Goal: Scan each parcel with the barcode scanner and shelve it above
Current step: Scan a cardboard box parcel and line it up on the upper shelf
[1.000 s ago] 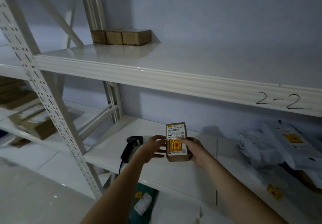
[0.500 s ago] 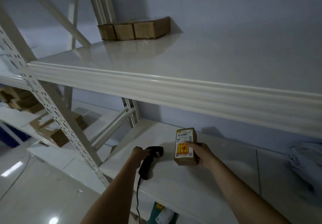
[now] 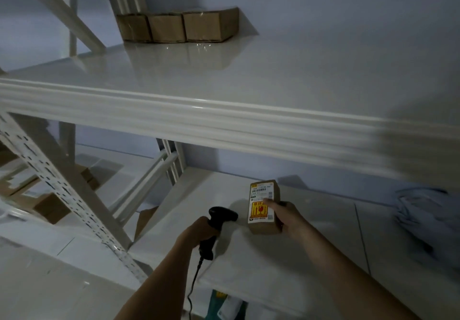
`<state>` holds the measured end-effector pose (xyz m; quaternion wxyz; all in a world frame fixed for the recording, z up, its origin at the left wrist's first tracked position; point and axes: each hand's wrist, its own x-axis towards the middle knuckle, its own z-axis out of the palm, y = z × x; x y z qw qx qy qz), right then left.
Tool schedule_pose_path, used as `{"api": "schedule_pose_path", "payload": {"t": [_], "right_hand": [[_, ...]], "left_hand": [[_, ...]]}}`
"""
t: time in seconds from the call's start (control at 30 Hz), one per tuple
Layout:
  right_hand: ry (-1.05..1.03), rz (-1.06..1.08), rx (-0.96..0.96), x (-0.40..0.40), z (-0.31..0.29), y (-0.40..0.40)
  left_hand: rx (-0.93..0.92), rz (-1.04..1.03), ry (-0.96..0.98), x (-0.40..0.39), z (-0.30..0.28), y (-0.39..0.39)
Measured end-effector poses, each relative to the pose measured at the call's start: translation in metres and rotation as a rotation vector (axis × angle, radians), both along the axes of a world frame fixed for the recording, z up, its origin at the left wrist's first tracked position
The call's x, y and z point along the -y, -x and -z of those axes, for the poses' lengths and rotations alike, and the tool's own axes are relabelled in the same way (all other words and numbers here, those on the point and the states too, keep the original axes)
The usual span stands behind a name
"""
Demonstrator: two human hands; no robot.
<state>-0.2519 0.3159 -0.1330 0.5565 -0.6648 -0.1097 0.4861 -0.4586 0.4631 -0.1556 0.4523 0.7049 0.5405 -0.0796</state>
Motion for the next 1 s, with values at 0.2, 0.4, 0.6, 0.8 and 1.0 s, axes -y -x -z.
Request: {"api": "schedule_pose_path", "payload": {"t": [0.2,0.4,0.6,0.8,1.0], "right_hand": [[0.016,0.189,-0.062,0.018,-0.004,0.032],[-0.055,0.354,0.006,0.036,-0.007,0.067],[-0.085,0.419,0.206,0.06,-0.021,0.075],[-0.084,0.435,0.359,0.075,-0.028,0.072],[-0.085,0.425,0.344,0.08,-0.028,0.073]], "left_hand": [[0.387,-0.078,-0.003,-0.01,-0.027,0.003],[0.609,-0.055,0.299,0.01,-0.058,0.01],[0.613,0.058,0.158,0.033,-0.076,0.005],[0.638,0.123,0.128,0.052,-0.093,-0.004],[0.617,0.182,0.103,0.065,-0.101,-0.003]]}}
